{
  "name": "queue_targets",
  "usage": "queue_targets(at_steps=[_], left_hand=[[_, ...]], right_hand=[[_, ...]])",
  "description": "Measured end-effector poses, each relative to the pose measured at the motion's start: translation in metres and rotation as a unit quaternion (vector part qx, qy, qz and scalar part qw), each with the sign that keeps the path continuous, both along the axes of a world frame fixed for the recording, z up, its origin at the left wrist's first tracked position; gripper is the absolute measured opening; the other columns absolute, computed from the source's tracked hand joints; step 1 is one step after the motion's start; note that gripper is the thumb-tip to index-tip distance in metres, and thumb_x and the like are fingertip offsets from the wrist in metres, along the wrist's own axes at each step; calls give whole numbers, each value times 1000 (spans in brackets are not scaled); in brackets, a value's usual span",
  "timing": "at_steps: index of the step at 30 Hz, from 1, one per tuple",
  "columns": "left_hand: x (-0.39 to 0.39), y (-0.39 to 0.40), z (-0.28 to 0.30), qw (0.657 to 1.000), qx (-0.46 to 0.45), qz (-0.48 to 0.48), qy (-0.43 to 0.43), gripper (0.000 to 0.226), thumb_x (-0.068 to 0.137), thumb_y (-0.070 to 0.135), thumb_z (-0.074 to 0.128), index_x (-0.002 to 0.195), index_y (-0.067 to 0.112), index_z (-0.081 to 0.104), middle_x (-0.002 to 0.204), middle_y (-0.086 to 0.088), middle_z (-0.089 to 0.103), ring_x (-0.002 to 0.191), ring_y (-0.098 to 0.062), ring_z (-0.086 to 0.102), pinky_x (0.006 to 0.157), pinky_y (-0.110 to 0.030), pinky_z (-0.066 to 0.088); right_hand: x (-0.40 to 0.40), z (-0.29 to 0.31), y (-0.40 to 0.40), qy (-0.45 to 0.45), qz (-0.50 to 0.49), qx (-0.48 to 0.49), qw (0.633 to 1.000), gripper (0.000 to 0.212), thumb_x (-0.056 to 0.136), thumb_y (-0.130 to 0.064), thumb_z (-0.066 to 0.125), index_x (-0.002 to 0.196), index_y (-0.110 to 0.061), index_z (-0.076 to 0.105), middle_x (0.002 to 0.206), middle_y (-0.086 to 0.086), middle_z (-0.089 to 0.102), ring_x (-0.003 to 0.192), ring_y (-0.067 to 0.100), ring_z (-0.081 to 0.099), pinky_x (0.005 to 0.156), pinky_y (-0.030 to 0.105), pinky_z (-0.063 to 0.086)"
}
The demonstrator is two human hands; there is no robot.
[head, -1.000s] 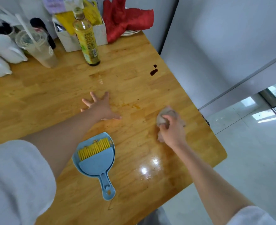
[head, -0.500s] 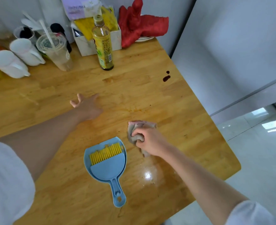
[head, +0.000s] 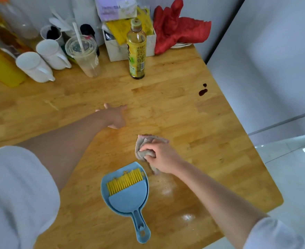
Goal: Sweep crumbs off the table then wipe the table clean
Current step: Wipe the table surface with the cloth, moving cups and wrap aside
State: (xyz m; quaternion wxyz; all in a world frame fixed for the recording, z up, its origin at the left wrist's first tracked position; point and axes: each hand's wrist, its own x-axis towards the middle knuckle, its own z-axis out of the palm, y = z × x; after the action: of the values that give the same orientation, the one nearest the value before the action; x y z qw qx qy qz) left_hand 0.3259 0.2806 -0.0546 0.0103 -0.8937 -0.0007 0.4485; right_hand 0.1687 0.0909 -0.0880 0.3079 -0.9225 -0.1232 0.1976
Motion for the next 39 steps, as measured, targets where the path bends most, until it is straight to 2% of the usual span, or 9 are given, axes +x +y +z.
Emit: queue_targets(at_steps=[7,13,19,22,26,29,33,36,39], left_hand=[[-6,-3,-7,999,-17,15,-26,81,102,16,42,152,53,-11,161,-13,-28,145,-56,-9,110,-55,32],[-3,-4,-3,1000,1,-1,-4,90,95,4,34,149,55,-16,160,-14,-31,145,-55,-11,113,-59,25],[0,-2,-5,1000,8,-7,1,81,104,18,37,149,53,-21,160,-16,-30,145,-57,-8,115,-58,23],[0,-3,-3,1000,-4,7,0,78,105,23,38,150,53,-17,161,-14,-29,145,-56,-7,112,-57,26],[2,-8,-6,999,-23,33,-29,76,98,54,48,155,46,0,163,-20,-17,146,-56,-1,115,-60,24],[2,-20,-16,994,-36,56,-87,88,89,64,57,156,29,12,163,-22,-5,148,-50,-6,116,-62,21],[12,-50,-16,978,-73,97,-169,100,81,63,69,155,30,11,164,-13,-15,148,-49,-10,114,-66,21],[35,-63,-19,982,-64,104,-143,112,75,70,69,157,33,2,163,-20,-12,148,-49,-10,114,-70,12],[50,-66,-17,992,-30,82,-92,119,76,73,67,158,31,-8,161,-27,-15,147,-53,-8,116,-69,8]], right_hand=[[81,18,-71,-33,-425,-40,904,18,95,-9,62,108,-19,67,100,-3,64,67,7,66,46,16,46],[69,7,19,48,48,6,998,31,93,-25,64,122,-33,69,110,-9,62,87,10,63,74,26,51],[123,-5,-64,-67,-380,-73,920,23,89,-19,66,112,-21,68,101,-2,67,90,18,67,64,25,49],[88,1,-14,-47,-213,-20,976,29,92,-19,68,120,-19,67,96,-7,65,73,7,66,52,11,42],[34,12,-25,50,88,-30,994,29,93,-23,64,120,-31,68,98,-19,50,72,3,57,65,23,53],[45,18,-116,22,-106,-71,992,23,92,-24,66,114,-29,69,101,-22,59,79,-1,60,65,15,50],[89,10,-187,-28,-428,-83,900,19,76,-35,55,93,-32,63,91,-5,71,75,18,70,66,38,59],[113,0,-146,-46,-355,-79,930,33,57,-13,76,85,-26,66,95,-12,69,76,11,69,57,26,56],[99,6,-108,-28,-138,-32,990,25,89,-16,65,113,-22,69,105,-10,62,85,8,61,65,17,47]])
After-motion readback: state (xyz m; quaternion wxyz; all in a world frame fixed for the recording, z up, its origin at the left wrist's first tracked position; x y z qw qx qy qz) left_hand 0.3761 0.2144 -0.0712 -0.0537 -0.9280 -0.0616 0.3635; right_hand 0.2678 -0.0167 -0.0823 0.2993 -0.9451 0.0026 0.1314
